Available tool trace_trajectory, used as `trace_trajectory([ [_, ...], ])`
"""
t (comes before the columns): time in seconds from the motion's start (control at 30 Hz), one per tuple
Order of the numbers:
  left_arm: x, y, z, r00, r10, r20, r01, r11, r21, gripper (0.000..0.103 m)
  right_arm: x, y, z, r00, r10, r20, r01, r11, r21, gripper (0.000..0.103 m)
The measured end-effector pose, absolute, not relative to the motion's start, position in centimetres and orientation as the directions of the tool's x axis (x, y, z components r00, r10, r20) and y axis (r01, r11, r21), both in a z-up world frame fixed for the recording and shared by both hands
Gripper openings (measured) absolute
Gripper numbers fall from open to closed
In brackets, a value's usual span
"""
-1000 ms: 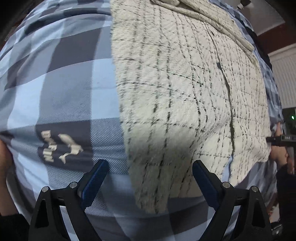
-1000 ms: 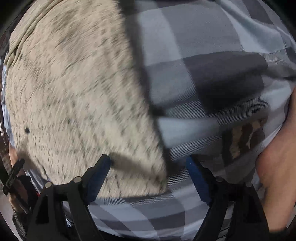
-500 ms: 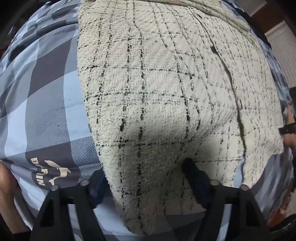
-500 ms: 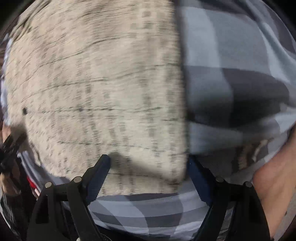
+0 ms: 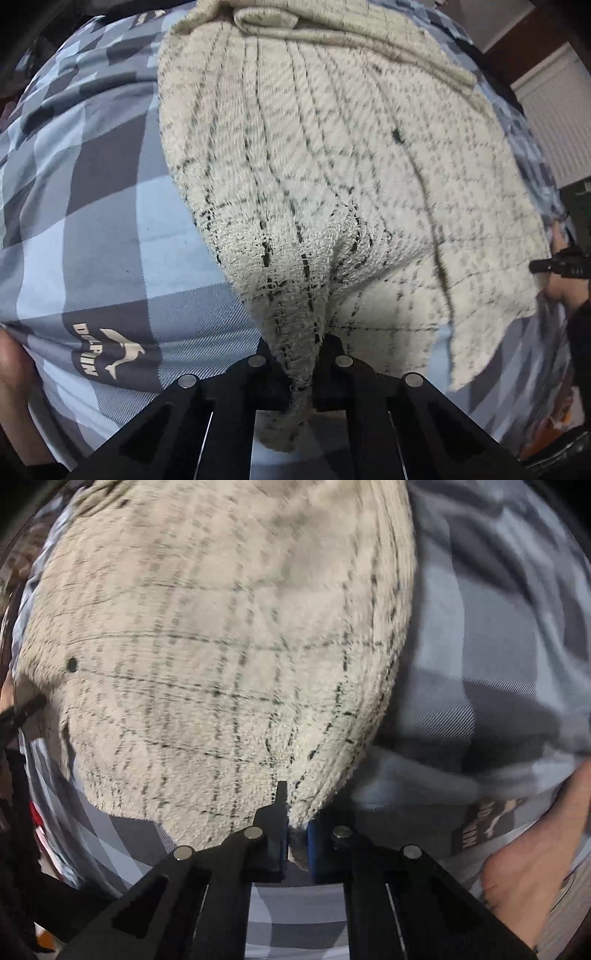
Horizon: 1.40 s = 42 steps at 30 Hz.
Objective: Fold small clothes
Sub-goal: 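Lower both grippers to the cream shirt hem and close on it, then lift the hem with both grippers and fold it over toward the collar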
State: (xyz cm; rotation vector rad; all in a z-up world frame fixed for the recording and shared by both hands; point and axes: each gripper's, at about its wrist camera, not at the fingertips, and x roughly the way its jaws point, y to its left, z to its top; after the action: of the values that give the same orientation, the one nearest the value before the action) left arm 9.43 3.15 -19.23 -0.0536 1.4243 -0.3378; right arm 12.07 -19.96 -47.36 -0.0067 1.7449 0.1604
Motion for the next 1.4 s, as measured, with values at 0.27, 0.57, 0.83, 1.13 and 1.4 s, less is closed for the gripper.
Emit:
trace_trajectory([
  [0.27, 7.5, 4.3, -13.0, 0.216, -0.295, -0.931, 0.191, 0.948, -0.256, 0.005, 10.3, -20.8, -41.3, -0.045, 0.150, -0.988, -0.153, 0.976, 0.155, 0.003],
  [0.57, 2.6, 6.6, -3.4, 0.344, -0.331, -0.879, 0.164, 0.943, -0.291, 0.003, 7.4, -19.3, -31.6, 0.185, 0.267, -0.946, -0.263, 0.941, 0.214, 0.003],
  [0.83, -3.5, 7.0, 0.2, 0.273, -0.302, -0.913, 0.170, 0.950, -0.263, 0.003, 2.7, -17.5, -29.7, 0.185, 0.309, -0.933, -0.313, 0.918, 0.242, 0.003],
  [1.13, -14.0, 3.6, 4.4, 0.168, -0.257, -0.952, 0.281, 0.938, -0.204, 0.003, -5.7, -16.5, -23.4, 0.157, 0.357, -0.921, -0.375, 0.884, 0.279, 0.003],
  [1.4, -15.0, 3.5, 5.9, 0.122, -0.354, -0.927, 0.247, 0.916, -0.317, 0.003, -7.6, -14.8, -23.0, 0.106, 0.399, -0.911, -0.422, 0.847, 0.323, 0.003],
])
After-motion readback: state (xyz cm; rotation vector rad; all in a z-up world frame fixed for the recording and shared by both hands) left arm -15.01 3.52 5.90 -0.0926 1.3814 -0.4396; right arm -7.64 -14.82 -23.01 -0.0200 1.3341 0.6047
